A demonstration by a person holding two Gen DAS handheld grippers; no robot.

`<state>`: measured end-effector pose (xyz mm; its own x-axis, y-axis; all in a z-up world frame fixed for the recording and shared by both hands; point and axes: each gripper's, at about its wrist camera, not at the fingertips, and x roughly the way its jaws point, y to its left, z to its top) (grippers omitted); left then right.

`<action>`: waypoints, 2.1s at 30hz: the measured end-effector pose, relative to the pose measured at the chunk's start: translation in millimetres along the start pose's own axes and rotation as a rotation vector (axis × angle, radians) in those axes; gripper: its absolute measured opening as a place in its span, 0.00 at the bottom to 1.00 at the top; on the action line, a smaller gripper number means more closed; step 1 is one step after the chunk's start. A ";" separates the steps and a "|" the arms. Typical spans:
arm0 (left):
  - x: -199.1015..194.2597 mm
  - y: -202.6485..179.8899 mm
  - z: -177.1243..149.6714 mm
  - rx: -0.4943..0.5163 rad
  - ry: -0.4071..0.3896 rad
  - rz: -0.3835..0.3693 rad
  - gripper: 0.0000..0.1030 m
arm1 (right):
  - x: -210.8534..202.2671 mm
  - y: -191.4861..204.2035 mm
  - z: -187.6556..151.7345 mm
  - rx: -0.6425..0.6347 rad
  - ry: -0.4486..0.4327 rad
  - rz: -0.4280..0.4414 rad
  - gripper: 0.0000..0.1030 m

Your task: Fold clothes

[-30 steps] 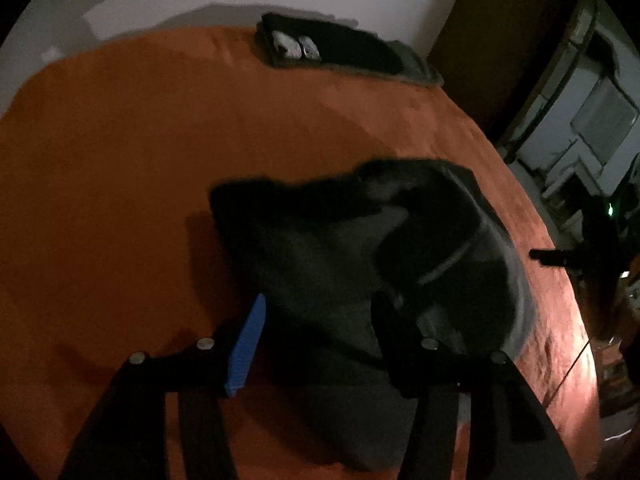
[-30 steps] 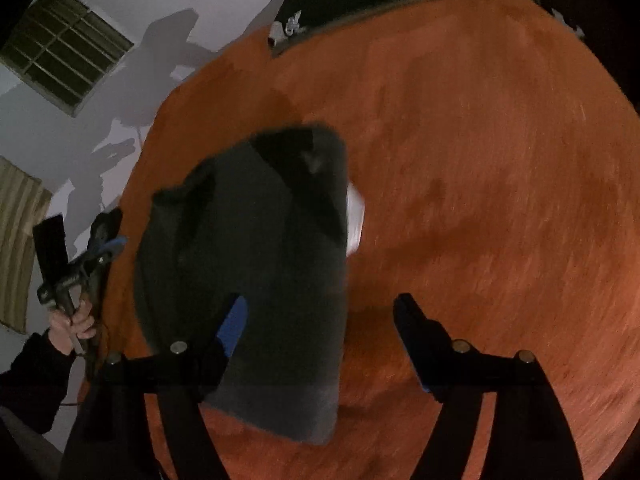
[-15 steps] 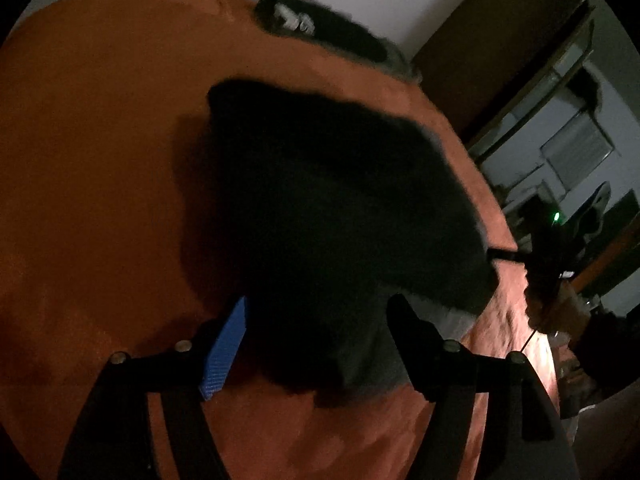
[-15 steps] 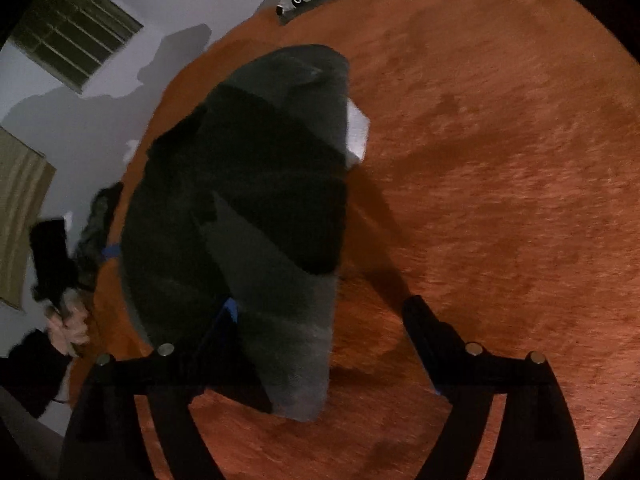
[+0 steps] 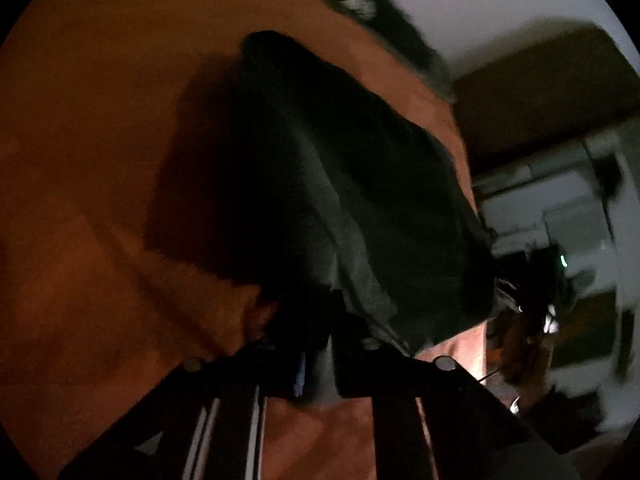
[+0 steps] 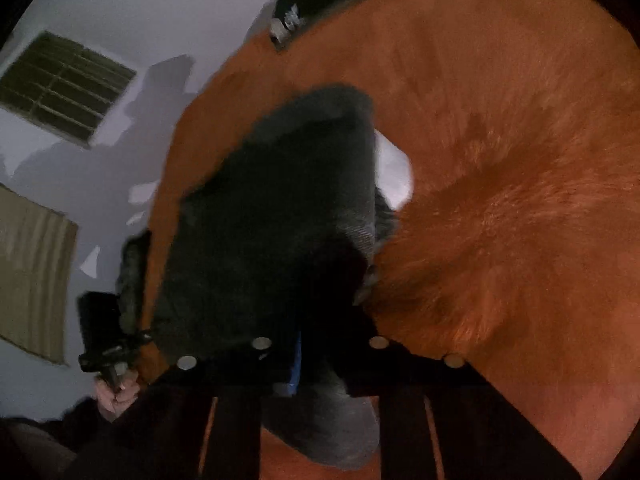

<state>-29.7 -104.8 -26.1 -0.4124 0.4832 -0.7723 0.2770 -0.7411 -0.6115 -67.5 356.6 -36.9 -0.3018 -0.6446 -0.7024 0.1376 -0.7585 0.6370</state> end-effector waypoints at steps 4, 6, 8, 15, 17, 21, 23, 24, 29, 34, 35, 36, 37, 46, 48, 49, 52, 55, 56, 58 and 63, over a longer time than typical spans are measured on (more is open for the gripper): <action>15.6 28.0 3.6 0.020 0.026 0.194 0.10 | 6.6 -9.7 3.3 0.003 0.044 -0.108 0.13; 28.8 48.8 1.8 -0.018 0.069 0.240 0.09 | 26.7 -31.2 5.9 0.022 0.088 -0.119 0.16; 17.3 61.4 1.5 -0.072 0.049 0.188 0.10 | 36.5 -46.4 9.1 0.035 0.107 -0.114 0.29; -27.2 -7.2 78.7 0.208 -0.144 0.212 0.65 | 69.9 -15.1 72.1 -0.110 0.092 -0.143 0.78; -16.3 -29.1 103.7 0.283 -0.170 0.223 0.66 | 80.5 -5.0 90.9 -0.157 0.088 -0.153 0.78; 29.5 -68.5 144.4 0.394 -0.174 0.292 0.66 | 101.7 15.3 128.5 -0.250 0.079 -0.173 0.72; 50.0 -79.2 149.0 0.433 -0.208 0.375 0.48 | 104.9 6.7 135.0 -0.196 0.026 -0.205 0.46; 55.4 -82.5 148.3 0.450 -0.238 0.412 0.25 | 99.5 0.5 135.2 -0.160 -0.007 -0.203 0.30; 36.6 -84.1 140.4 0.416 -0.395 0.406 0.05 | 45.2 6.4 130.0 -0.171 -0.211 -0.181 0.00; 39.4 -80.3 149.0 0.425 -0.379 0.365 0.05 | 52.6 44.4 136.6 -0.466 -0.159 -0.240 0.01; 33.2 -76.3 149.1 0.434 -0.377 0.330 0.05 | 66.0 52.1 134.1 -0.540 -0.108 -0.237 0.03; 29.9 -72.4 149.5 0.442 -0.365 0.301 0.05 | 79.4 59.7 131.6 -0.613 -0.056 -0.233 0.18; 30.6 -70.3 151.8 0.448 -0.351 0.280 0.06 | 92.8 67.3 129.1 -0.686 -0.004 -0.229 0.47; 56.8 -79.9 144.4 0.581 -0.300 0.280 0.44 | 172.3 106.4 114.0 -1.041 0.265 -0.160 0.22; 56.0 -75.7 134.2 0.592 -0.307 0.302 0.44 | 172.7 107.4 112.8 -1.050 0.255 -0.144 0.08; 53.9 -72.5 129.7 0.593 -0.310 0.304 0.45 | 166.9 108.8 111.9 -1.044 0.226 -0.130 0.06; 48.8 -72.7 117.6 0.626 -0.327 0.292 0.45 | 132.8 112.5 111.4 -0.972 0.090 -0.093 0.06; 49.0 -62.8 113.9 0.566 -0.370 0.326 0.47 | 135.1 101.0 131.3 -0.860 0.047 -0.101 0.06; 50.9 -56.3 113.8 0.534 -0.373 0.332 0.48 | 144.2 93.8 141.7 -0.811 0.056 -0.109 0.06; 56.9 -41.3 112.5 0.478 -0.341 0.324 0.51 | 190.0 68.9 160.1 -0.670 0.245 -0.110 0.08; 49.7 -35.8 106.3 0.472 -0.305 0.309 0.51 | 186.4 87.3 174.6 -0.696 0.326 -0.124 0.52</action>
<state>-152.4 -103.9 -24.3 -0.6228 0.1118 -0.7743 0.0390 -0.9841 -0.1735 -276.5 187.0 -56.7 -0.0758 -0.4653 -0.8819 0.7140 -0.6427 0.2777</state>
